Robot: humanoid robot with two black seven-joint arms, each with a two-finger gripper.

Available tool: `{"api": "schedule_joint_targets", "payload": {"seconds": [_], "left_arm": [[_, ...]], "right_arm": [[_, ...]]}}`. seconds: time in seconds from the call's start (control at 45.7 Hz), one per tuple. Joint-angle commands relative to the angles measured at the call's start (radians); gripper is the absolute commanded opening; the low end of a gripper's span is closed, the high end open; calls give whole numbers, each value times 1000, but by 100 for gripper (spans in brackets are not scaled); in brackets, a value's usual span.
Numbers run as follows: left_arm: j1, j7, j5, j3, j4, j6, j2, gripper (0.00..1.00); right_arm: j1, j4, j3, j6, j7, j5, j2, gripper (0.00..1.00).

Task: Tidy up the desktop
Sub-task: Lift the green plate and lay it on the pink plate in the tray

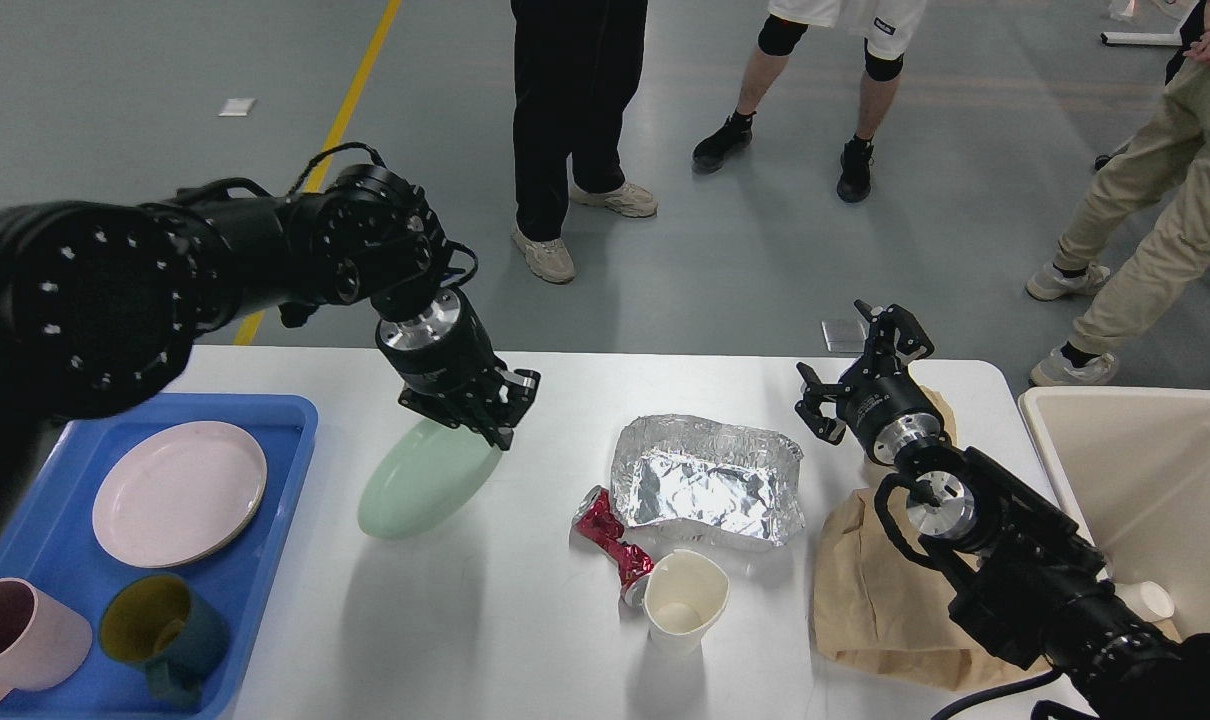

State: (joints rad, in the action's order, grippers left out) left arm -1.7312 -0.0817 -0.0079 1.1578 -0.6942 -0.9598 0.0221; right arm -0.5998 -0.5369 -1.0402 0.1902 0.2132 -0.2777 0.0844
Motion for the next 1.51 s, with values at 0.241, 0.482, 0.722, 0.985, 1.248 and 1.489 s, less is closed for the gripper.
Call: {"api": "schedule_joint_targets", "payload": {"seconds": [0.241, 0.482, 0.722, 0.985, 1.248, 1.489], "left_arm": [[-5, -9, 3, 204, 21, 0, 288, 0], [162, 5, 9, 220, 148, 21, 346, 0], [292, 5, 17, 218, 212, 260, 322, 0], [367, 5, 16, 217, 249, 368, 253, 0], [446, 7, 17, 204, 291, 391, 216, 0], [473, 7, 17, 204, 298, 398, 210, 1]], "right_arm": [[0, 0, 0, 0, 0, 0, 0, 100], [0, 0, 0, 0, 0, 0, 0, 100], [0, 0, 0, 0, 0, 0, 0, 100], [0, 0, 0, 0, 0, 0, 0, 100], [0, 0, 0, 0, 0, 0, 0, 100], [0, 0, 0, 0, 0, 0, 0, 100]]}}
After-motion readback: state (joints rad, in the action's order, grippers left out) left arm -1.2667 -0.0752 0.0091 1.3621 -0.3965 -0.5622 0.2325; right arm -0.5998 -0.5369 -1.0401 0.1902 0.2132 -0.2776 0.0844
